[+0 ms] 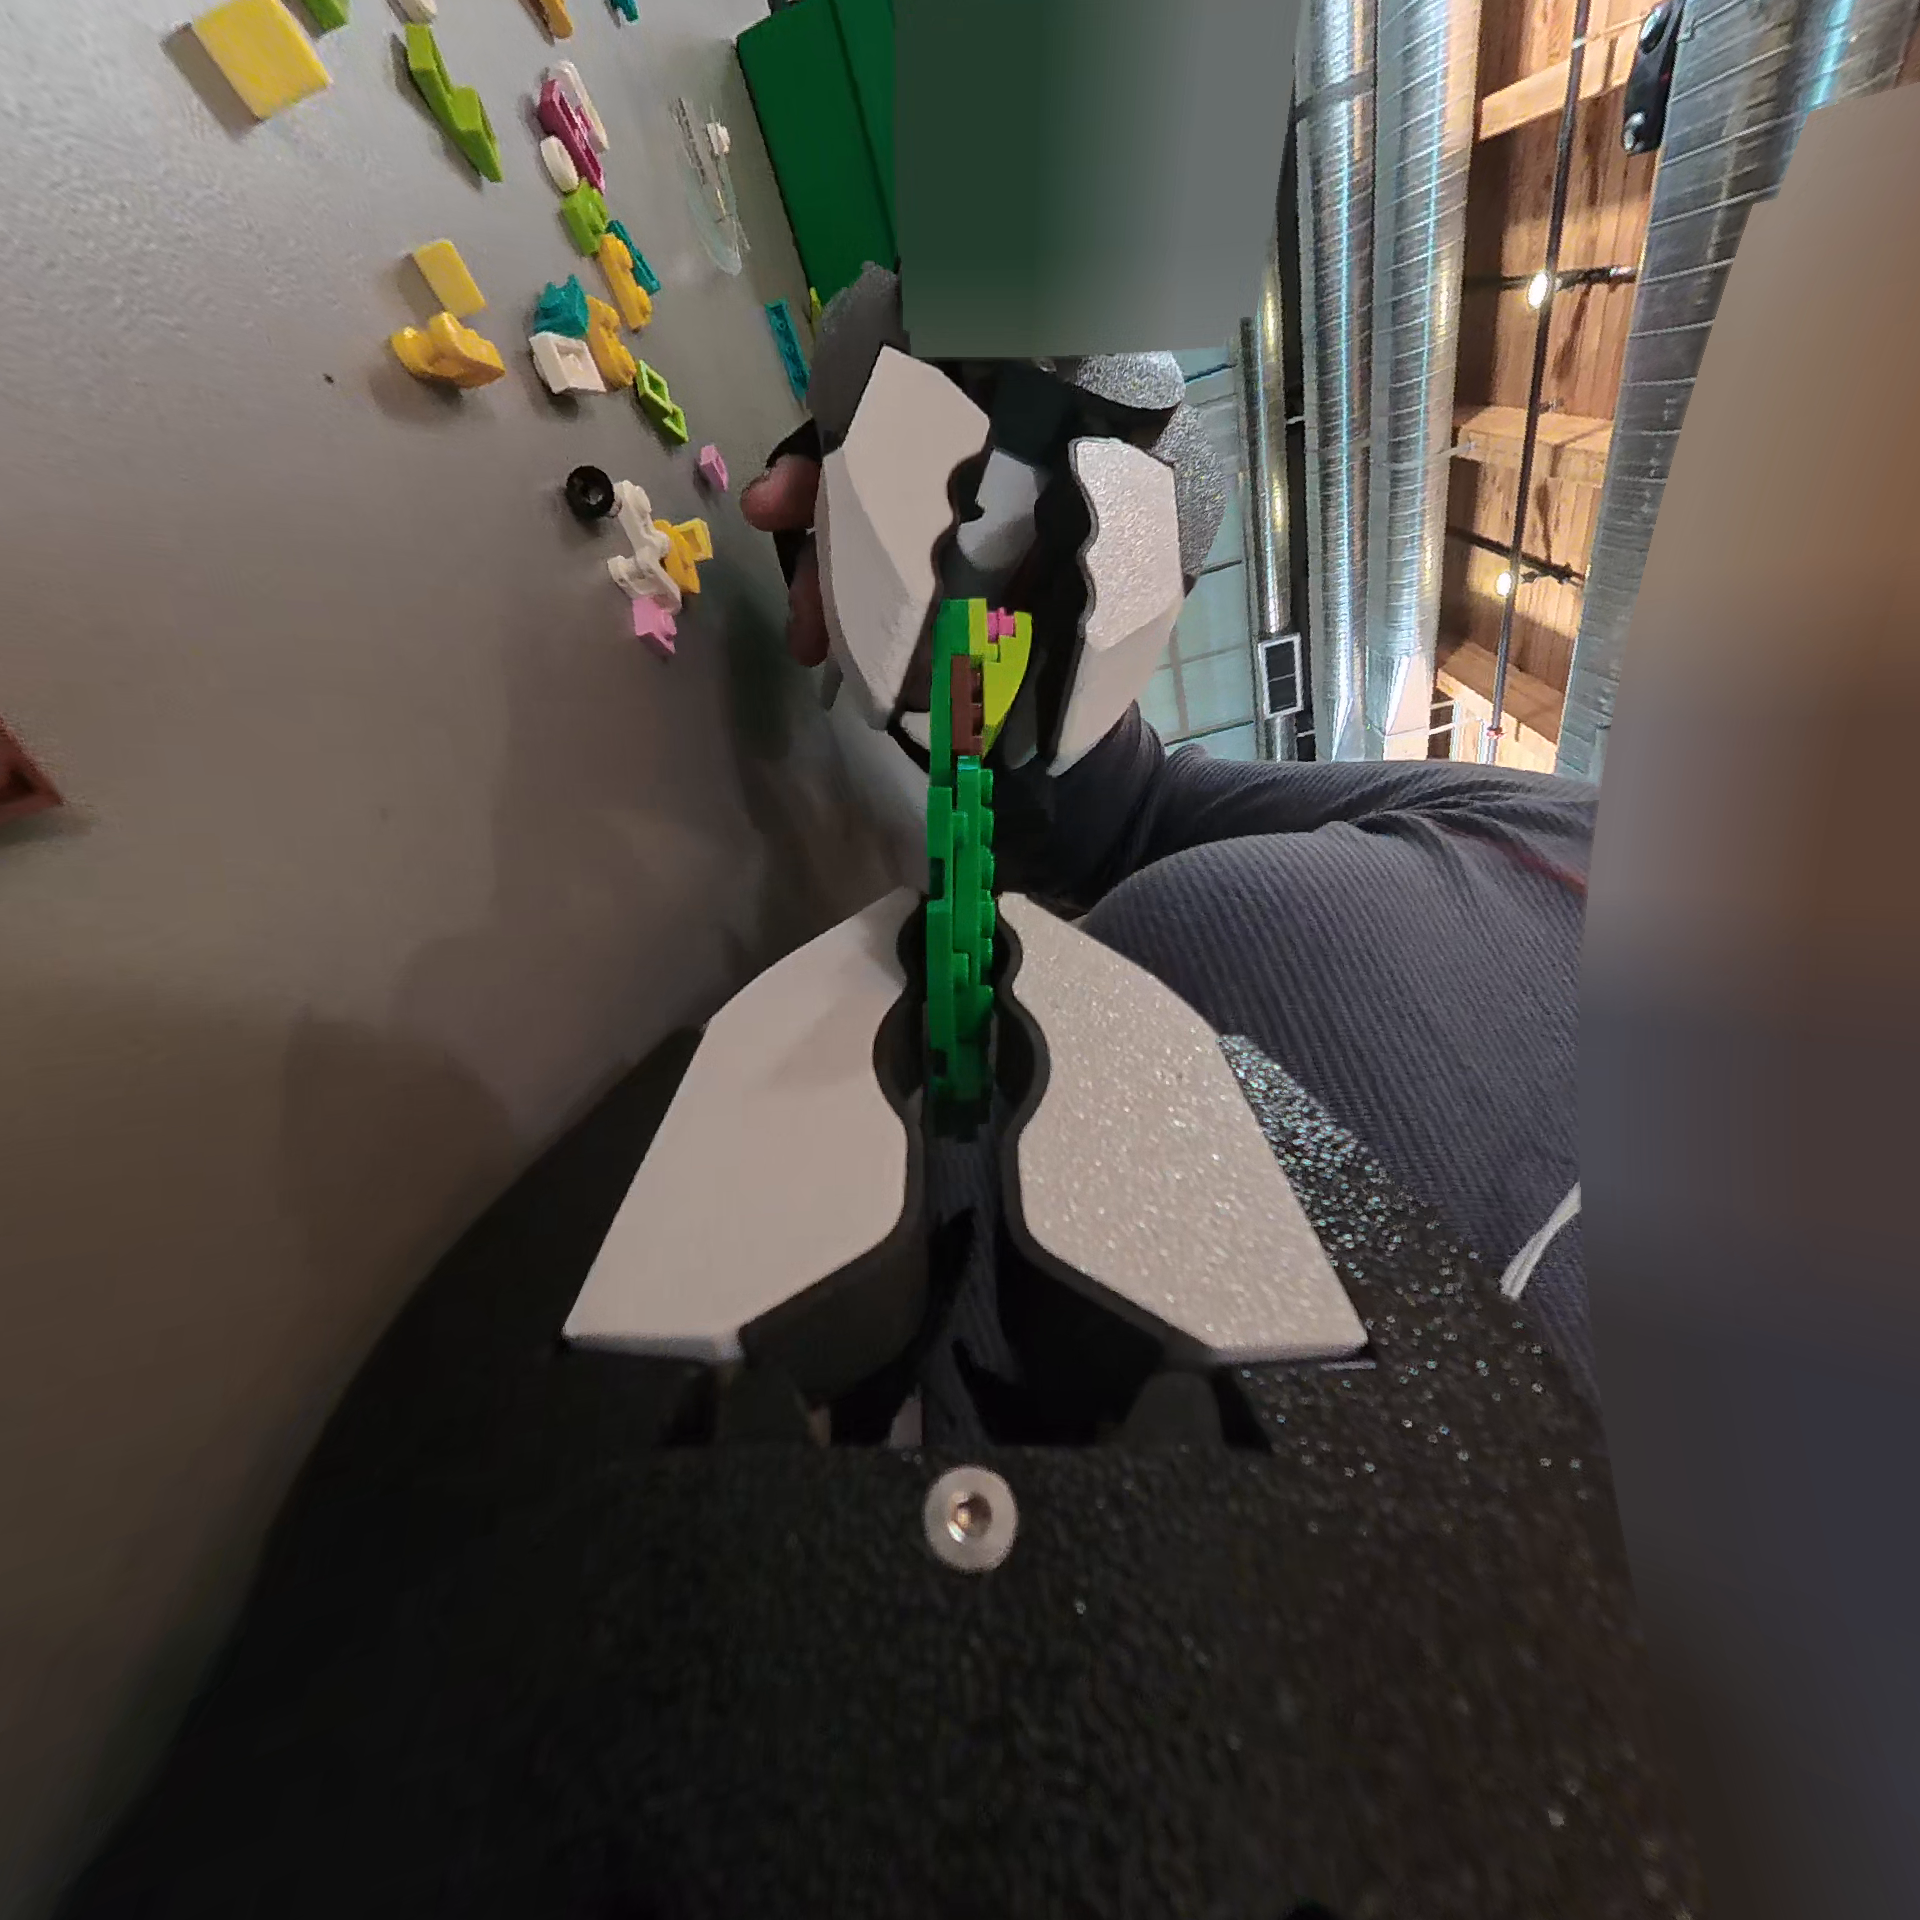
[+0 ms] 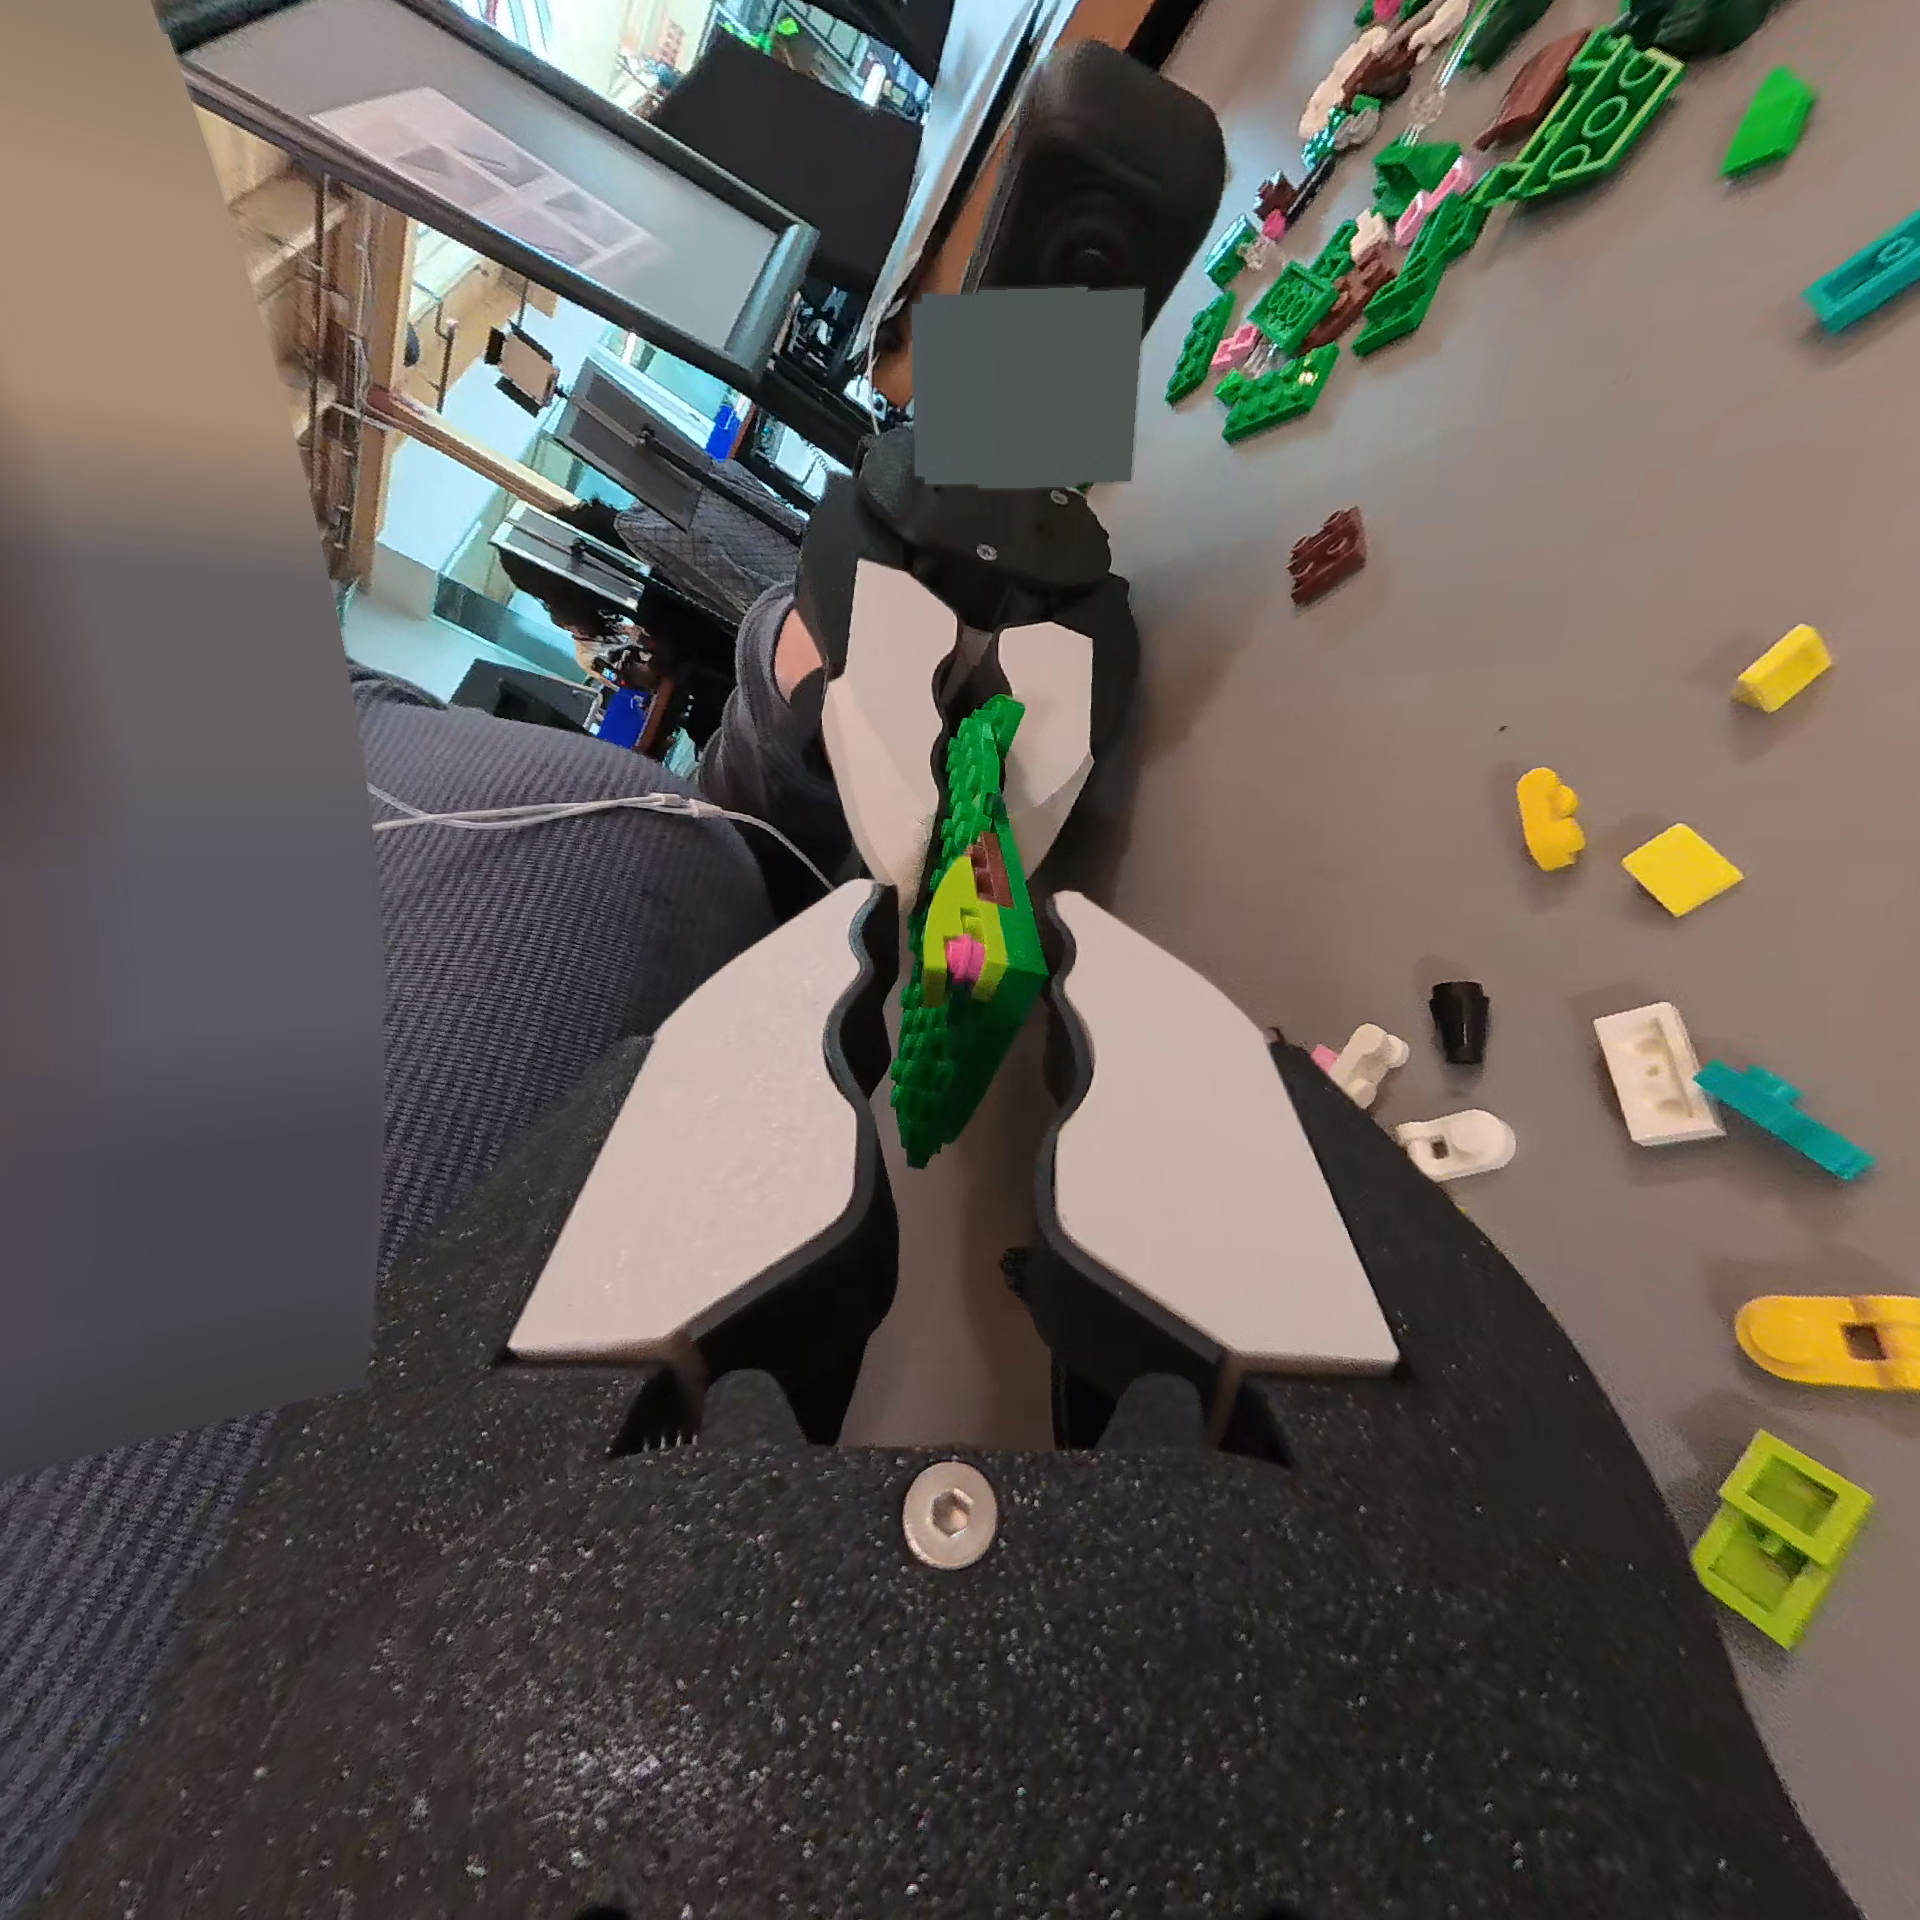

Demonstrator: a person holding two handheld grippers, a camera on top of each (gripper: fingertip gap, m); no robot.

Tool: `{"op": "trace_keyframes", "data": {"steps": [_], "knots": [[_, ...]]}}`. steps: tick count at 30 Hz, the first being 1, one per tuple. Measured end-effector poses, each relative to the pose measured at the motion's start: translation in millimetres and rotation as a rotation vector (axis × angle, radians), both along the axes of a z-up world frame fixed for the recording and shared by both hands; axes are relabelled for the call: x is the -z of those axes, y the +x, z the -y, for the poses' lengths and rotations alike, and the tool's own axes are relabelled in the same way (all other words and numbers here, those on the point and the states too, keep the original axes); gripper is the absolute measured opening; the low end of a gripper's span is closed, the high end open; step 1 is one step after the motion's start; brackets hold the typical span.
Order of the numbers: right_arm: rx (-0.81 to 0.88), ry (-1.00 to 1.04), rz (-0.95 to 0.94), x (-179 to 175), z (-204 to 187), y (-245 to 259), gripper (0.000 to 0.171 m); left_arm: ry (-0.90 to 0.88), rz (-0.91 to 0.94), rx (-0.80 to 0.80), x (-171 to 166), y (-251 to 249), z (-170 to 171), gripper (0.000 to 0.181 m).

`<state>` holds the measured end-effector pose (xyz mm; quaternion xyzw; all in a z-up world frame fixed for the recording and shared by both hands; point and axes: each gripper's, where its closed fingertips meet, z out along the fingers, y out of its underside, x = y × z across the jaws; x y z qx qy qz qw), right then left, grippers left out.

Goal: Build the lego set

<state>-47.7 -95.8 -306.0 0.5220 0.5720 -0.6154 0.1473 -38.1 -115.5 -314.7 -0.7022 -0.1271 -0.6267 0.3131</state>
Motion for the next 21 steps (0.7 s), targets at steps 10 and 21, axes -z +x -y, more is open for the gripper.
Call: {"op": "trace_keyframes", "data": {"steps": [10,21], "knots": [[-0.021,0.070,-0.160,-9,7,7,0.019,0.134,-0.157,0.012,-6,9,6,0.009],[-0.093,0.336,-0.377,-24,21,27,0.019,0.416,-0.616,0.022,-13,22,16,0.009]]}}
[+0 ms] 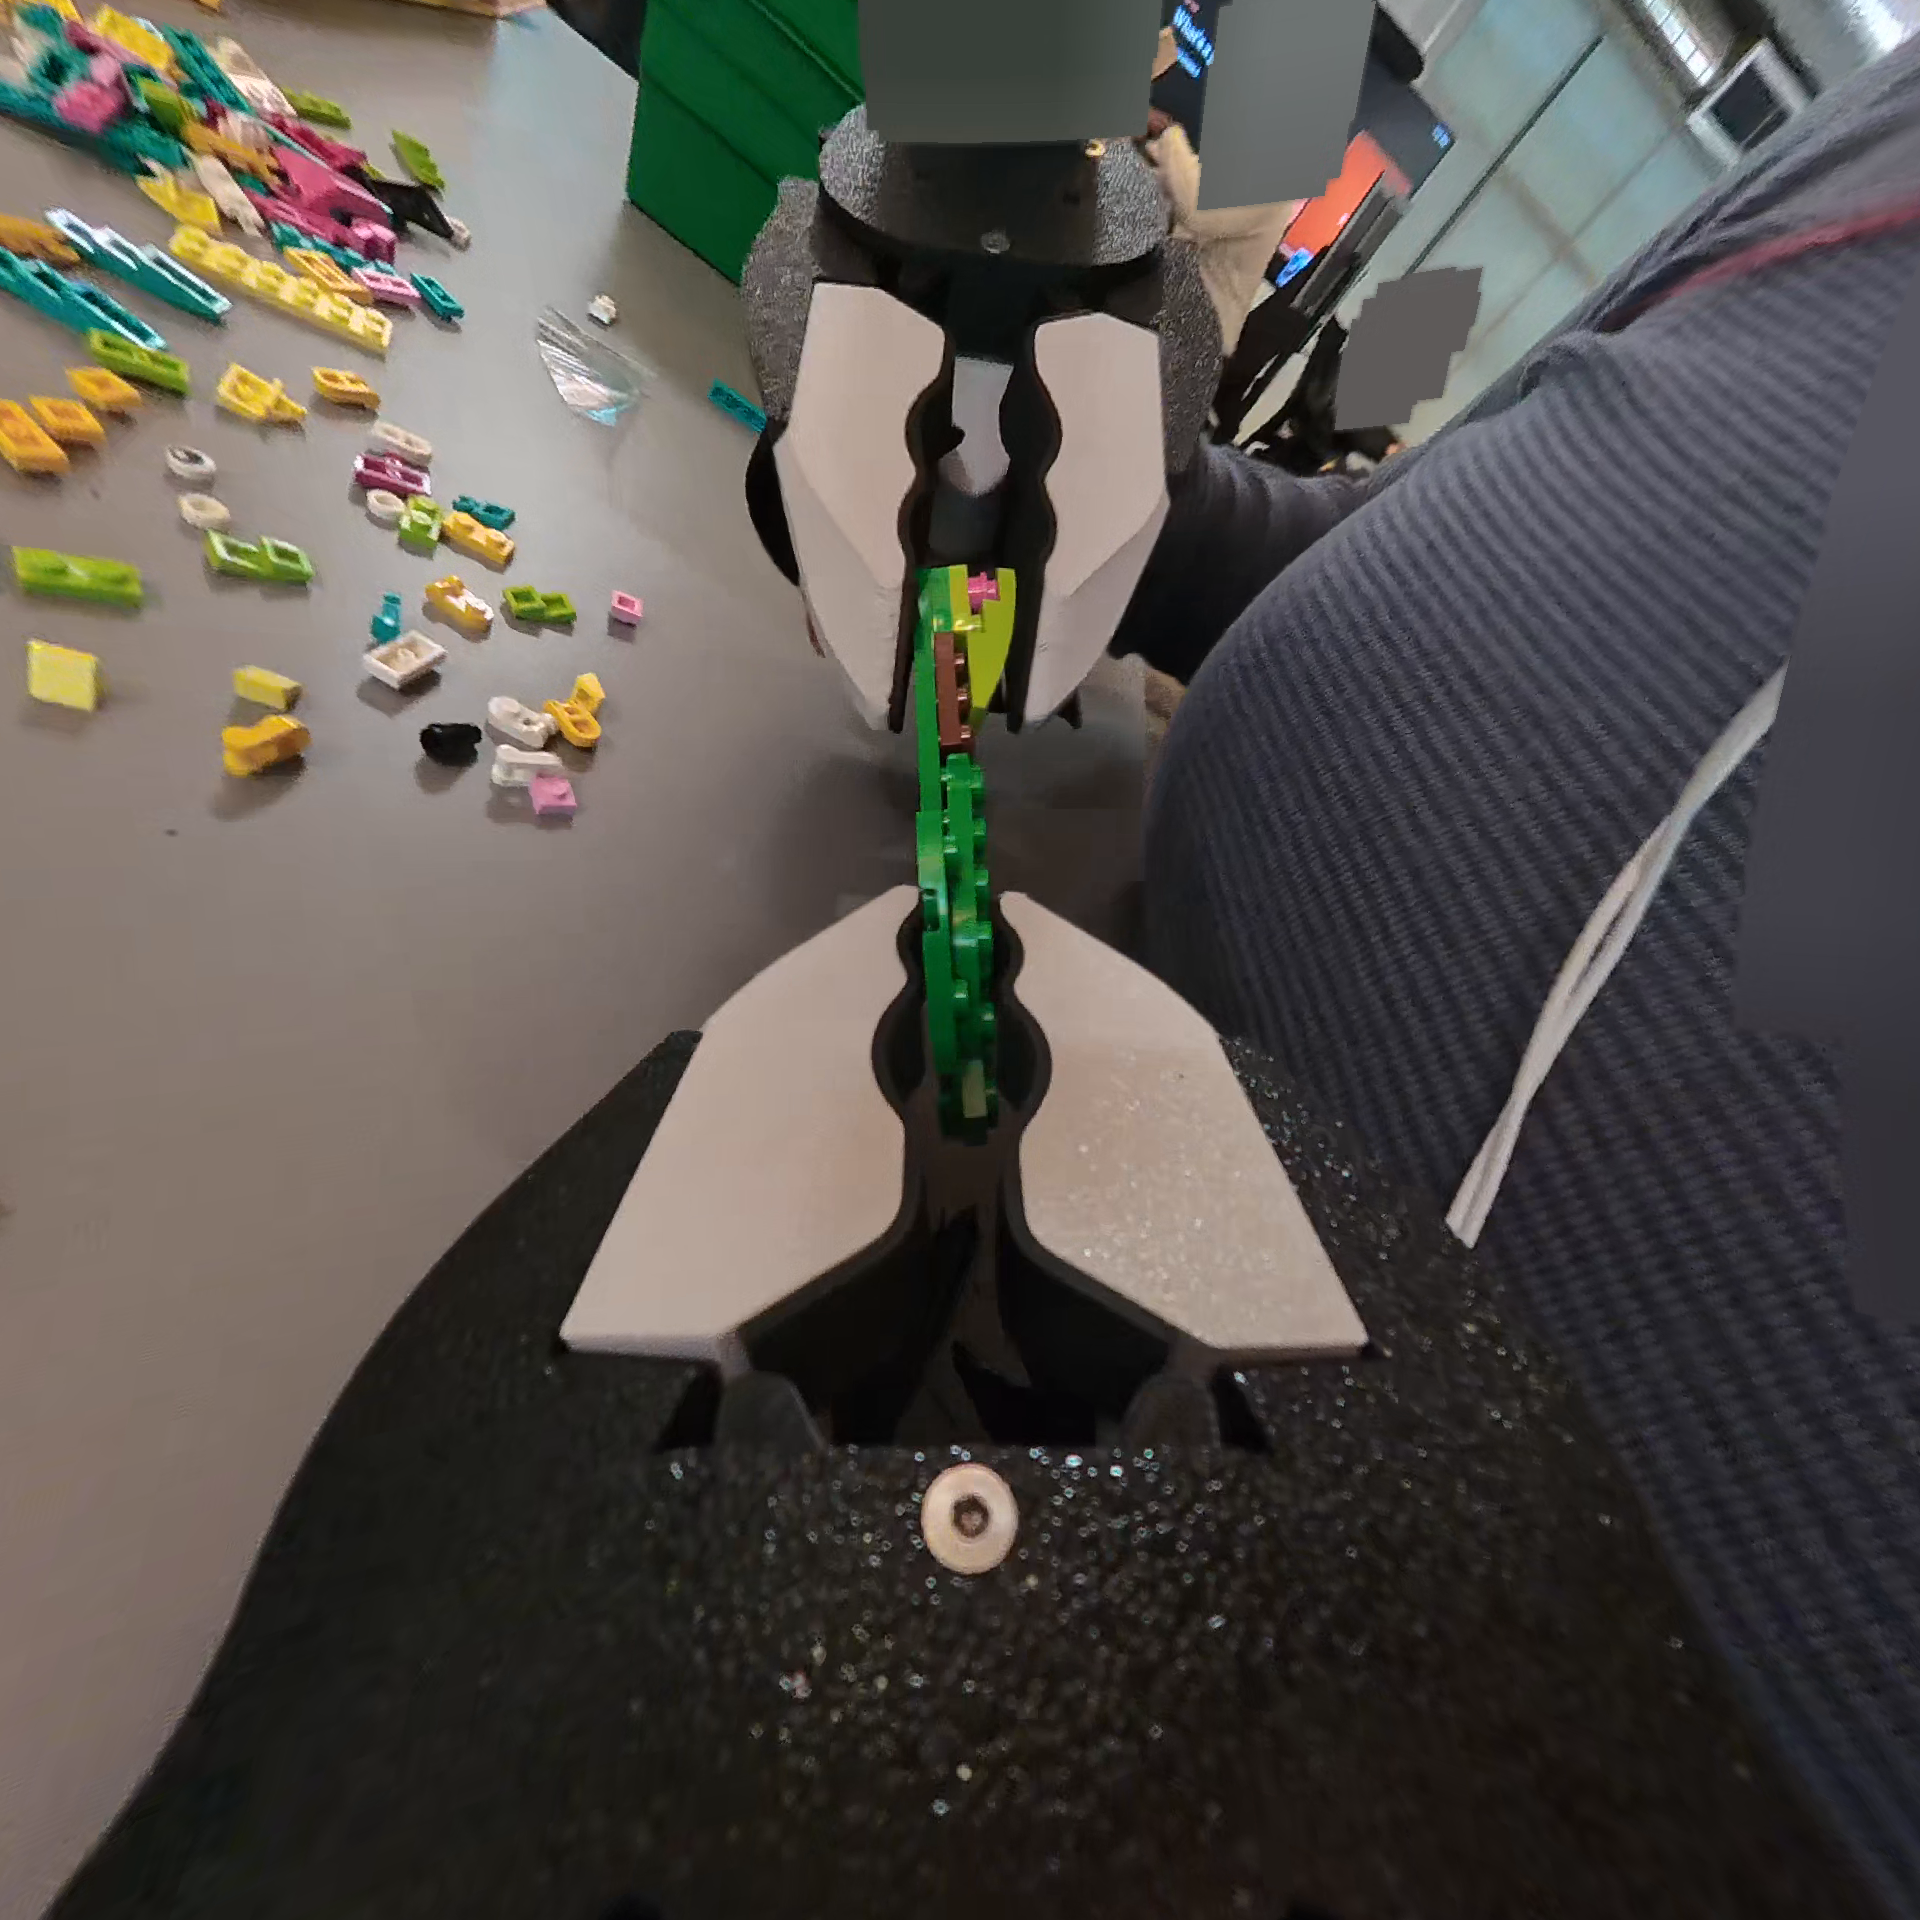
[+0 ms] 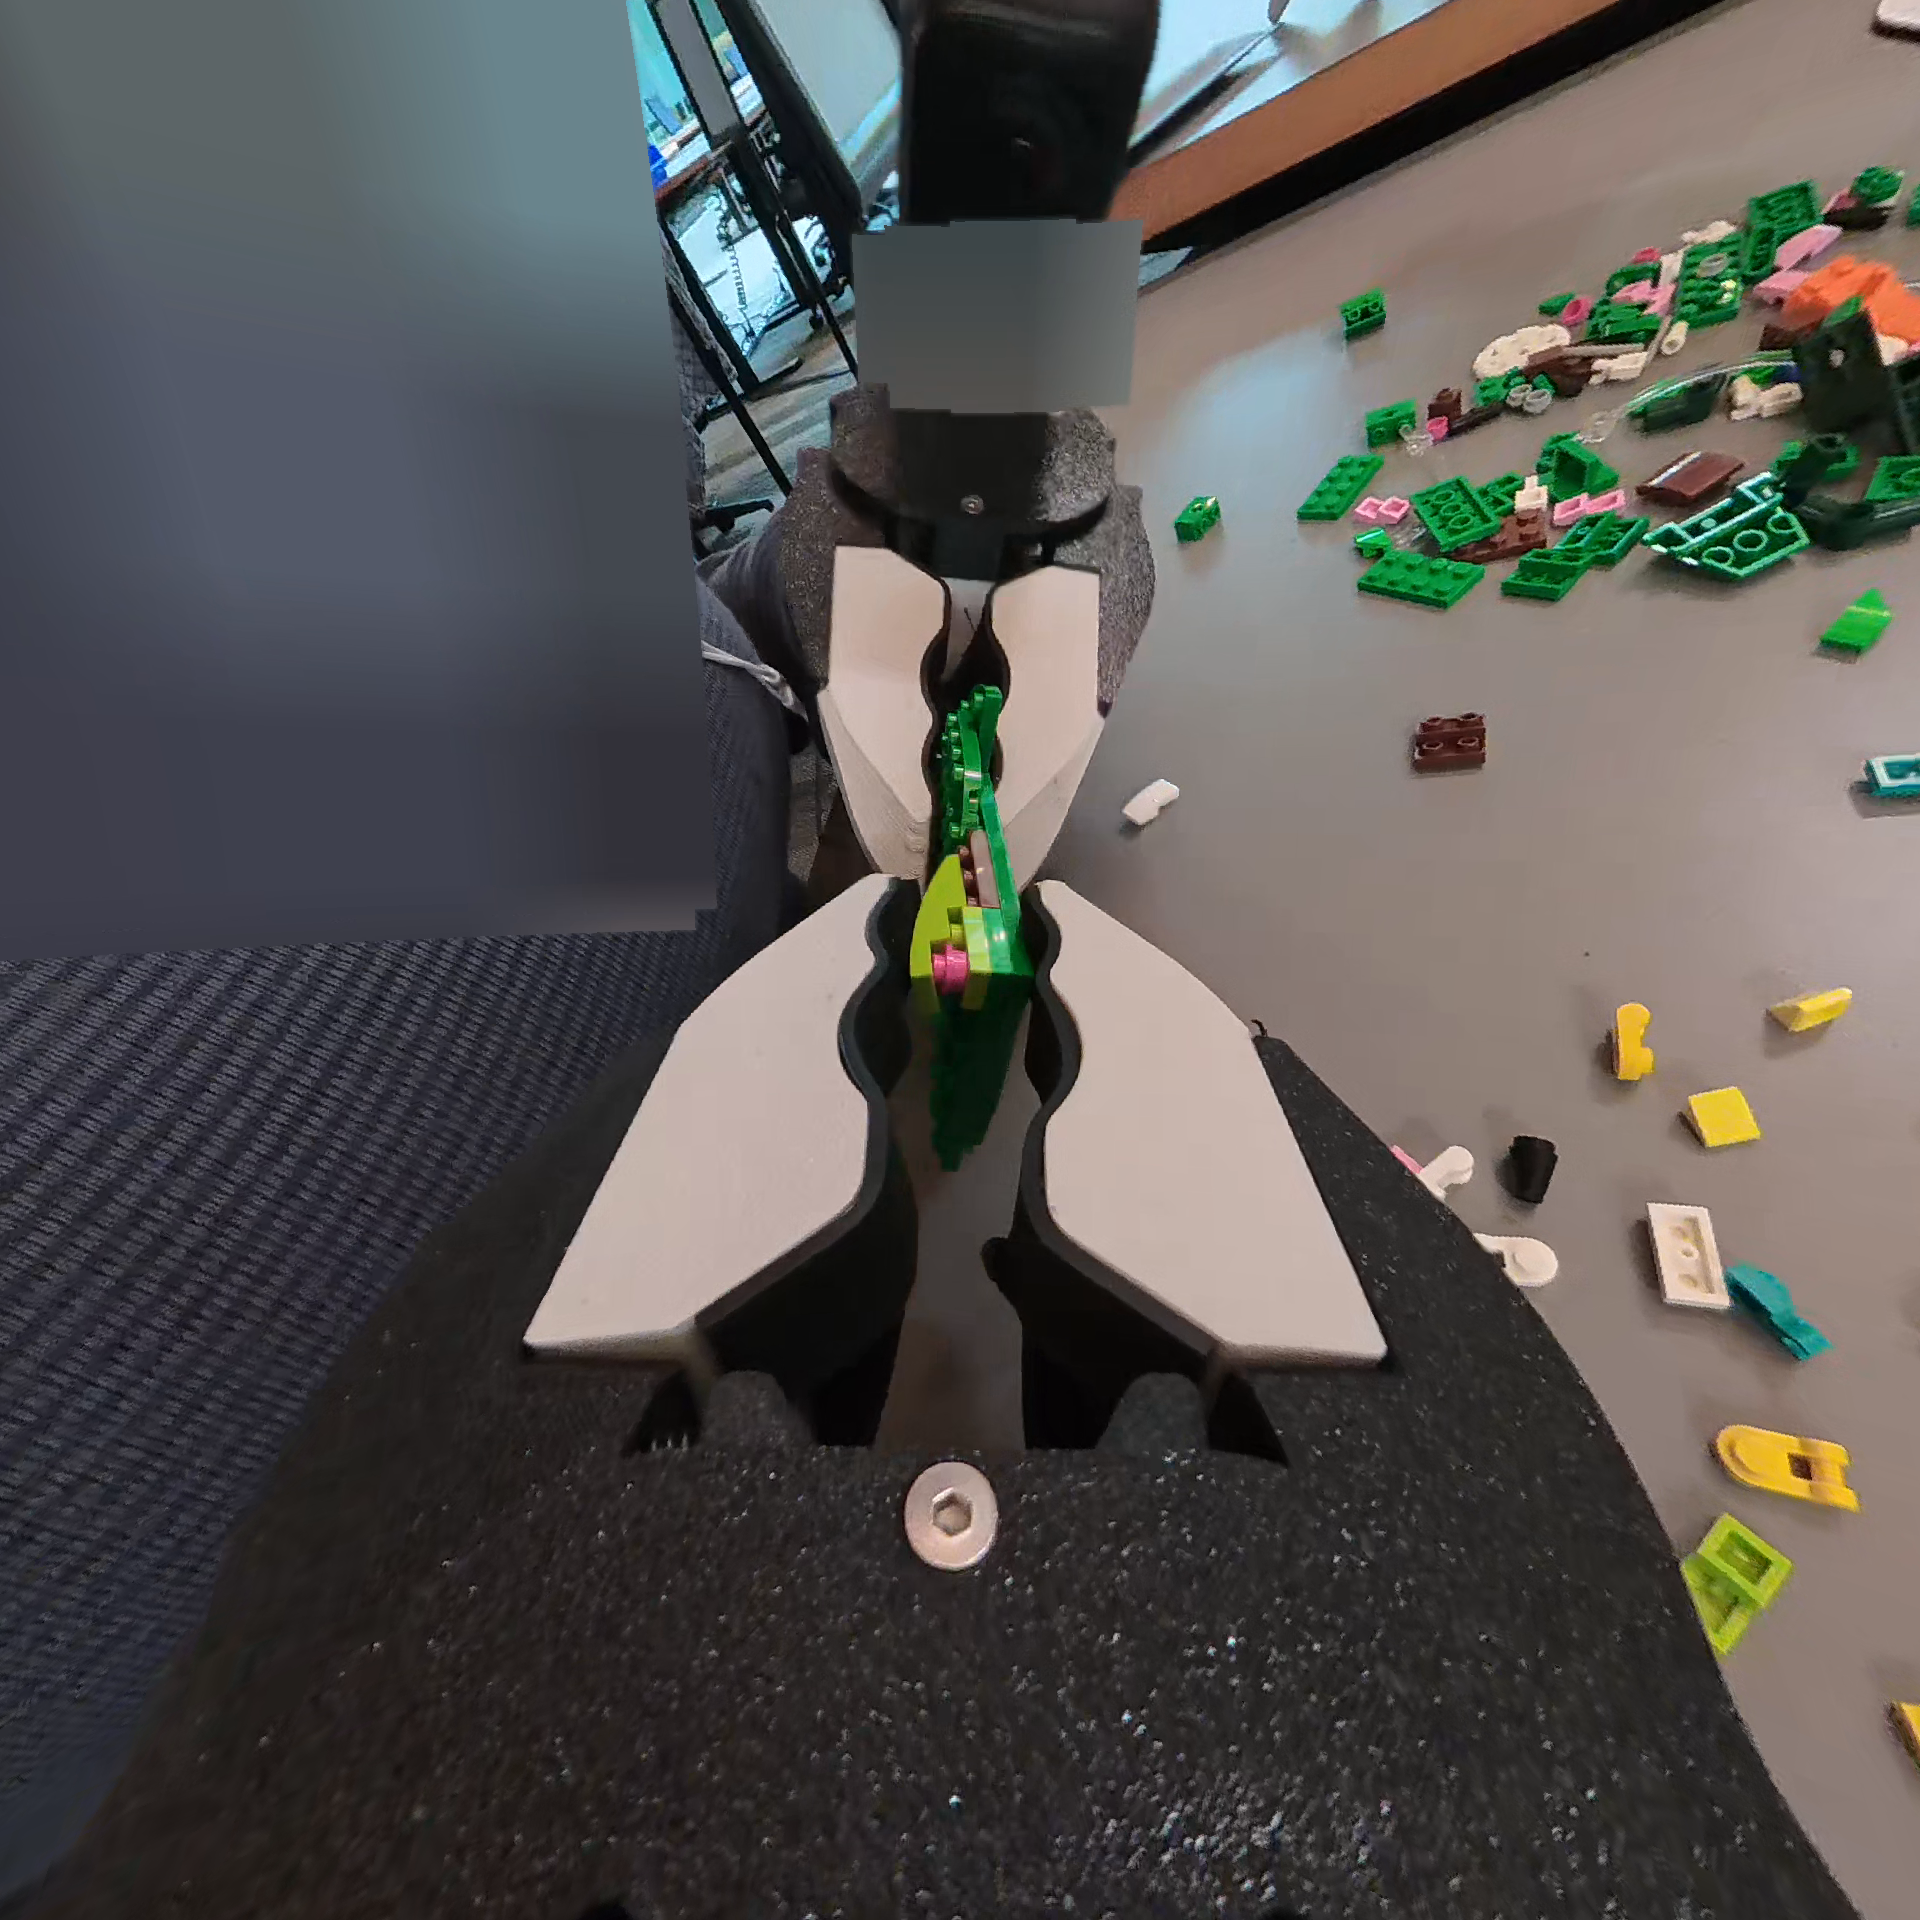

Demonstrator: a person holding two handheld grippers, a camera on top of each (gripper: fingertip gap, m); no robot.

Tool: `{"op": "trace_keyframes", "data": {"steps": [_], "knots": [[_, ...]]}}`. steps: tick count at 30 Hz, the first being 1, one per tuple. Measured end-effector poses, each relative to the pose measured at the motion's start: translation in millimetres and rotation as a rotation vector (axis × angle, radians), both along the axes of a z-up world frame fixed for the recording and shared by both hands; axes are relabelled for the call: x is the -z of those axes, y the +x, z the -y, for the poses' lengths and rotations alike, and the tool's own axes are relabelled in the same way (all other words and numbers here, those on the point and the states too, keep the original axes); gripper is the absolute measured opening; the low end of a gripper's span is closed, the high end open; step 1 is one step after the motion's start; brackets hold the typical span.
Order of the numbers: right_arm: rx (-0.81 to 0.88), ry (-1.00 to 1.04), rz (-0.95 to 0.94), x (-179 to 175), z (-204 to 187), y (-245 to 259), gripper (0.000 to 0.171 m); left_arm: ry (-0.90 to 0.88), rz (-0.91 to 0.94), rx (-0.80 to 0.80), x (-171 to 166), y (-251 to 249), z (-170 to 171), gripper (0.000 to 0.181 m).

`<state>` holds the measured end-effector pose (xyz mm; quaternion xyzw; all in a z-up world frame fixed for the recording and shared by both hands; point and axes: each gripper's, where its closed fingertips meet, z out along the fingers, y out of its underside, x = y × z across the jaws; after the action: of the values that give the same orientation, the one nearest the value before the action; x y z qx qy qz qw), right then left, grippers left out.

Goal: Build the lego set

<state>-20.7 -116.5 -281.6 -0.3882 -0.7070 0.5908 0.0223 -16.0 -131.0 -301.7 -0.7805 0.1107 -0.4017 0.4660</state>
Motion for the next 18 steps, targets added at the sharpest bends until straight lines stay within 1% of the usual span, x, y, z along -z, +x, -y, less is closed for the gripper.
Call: {"op": "trace_keyframes", "data": {"steps": [3,9,14,18], "knots": [[0.015,-0.005,0.017,-1.5,-0.4,-0.5,0.019,0.034,-0.072,-0.016,-0.7,-1.4,-0.9,0.009],[0.059,0.004,0.048,-3.5,0.4,-2.0,0.019,0.069,-0.140,-0.032,-2.0,-3.3,-0.5,0.010],[0.028,-0.008,0.043,-6.5,2.4,2.1,0.019,0.101,-0.127,-0.006,-5.2,1.1,1.6,0.010],[0.030,-0.038,0.062,-5.5,1.2,1.3,0.019,0.111,-0.116,-0.020,-3.9,1.1,0.2,0.010]]}}
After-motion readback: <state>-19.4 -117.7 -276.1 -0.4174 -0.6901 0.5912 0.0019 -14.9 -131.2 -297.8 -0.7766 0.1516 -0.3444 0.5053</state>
